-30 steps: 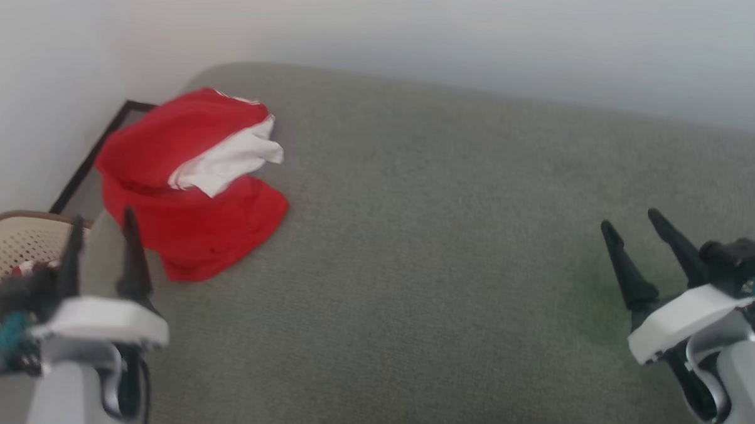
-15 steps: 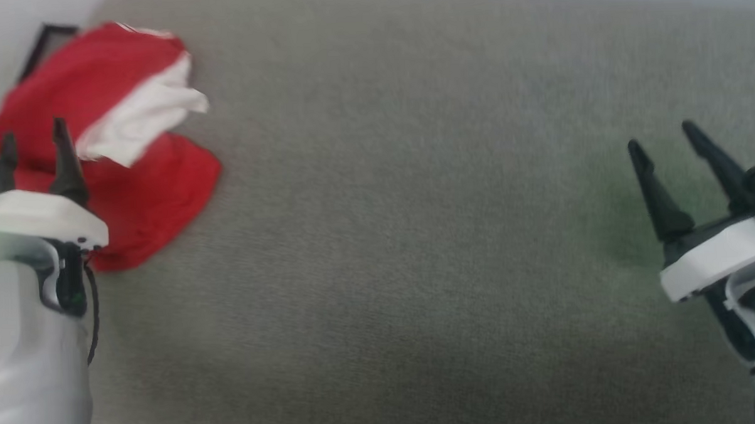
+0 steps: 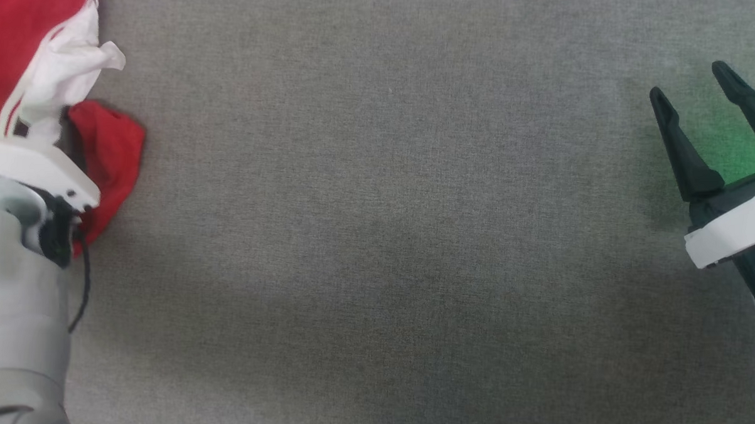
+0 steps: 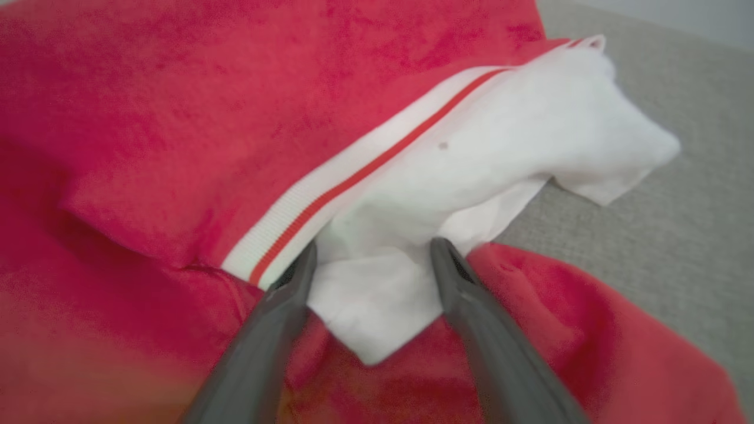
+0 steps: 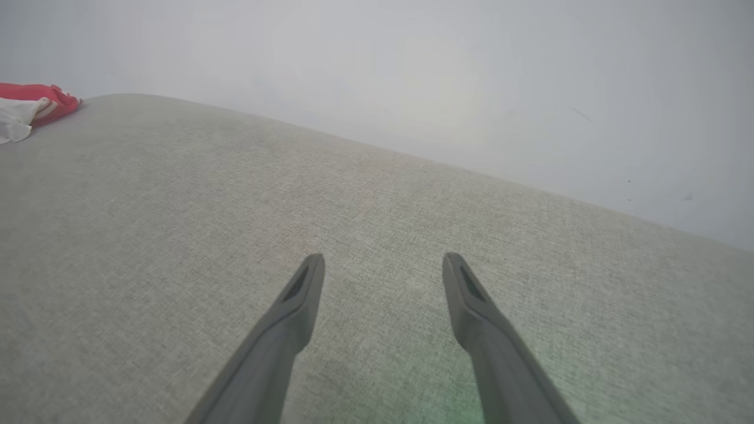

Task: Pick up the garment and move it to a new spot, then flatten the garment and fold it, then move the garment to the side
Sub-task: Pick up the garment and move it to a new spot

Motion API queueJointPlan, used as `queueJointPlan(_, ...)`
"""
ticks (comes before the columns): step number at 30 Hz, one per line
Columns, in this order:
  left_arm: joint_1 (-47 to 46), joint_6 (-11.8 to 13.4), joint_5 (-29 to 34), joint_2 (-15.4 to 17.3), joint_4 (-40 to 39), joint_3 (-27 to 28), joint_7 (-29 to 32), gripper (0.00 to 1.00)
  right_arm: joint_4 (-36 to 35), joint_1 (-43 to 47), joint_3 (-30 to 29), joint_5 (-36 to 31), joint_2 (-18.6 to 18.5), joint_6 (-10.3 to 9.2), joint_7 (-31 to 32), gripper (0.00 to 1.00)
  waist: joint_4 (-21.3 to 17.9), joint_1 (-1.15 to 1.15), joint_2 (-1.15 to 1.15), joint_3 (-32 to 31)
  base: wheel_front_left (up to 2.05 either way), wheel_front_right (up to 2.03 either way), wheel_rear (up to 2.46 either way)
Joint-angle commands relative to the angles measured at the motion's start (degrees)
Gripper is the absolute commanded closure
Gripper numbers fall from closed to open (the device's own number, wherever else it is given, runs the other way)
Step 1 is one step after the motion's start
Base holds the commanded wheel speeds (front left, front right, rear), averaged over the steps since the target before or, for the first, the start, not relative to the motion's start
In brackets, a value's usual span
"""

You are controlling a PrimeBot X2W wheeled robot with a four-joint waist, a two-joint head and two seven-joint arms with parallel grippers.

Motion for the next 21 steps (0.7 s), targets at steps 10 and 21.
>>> queueJointPlan(10,-1.6,0.9,-1.7,-1.8,5.5,-1.1,18.0,0.0,-2.6,-1.4,-0.3,-0.4,-0.9,-0.02,2.3,0.0,0.0,0.0,0.0,1.6,0.0,0.0,0.0)
queueJointPlan(21,-3.5,1.4,-1.1,-0.5,3.8,-2.0,11.4,1.0,-2.0,-1.5,-0.4,-0.8,0.2,-0.02,1.6,0.0,-0.9,0.0,0.0,0.4,0.0,0.0,0.0)
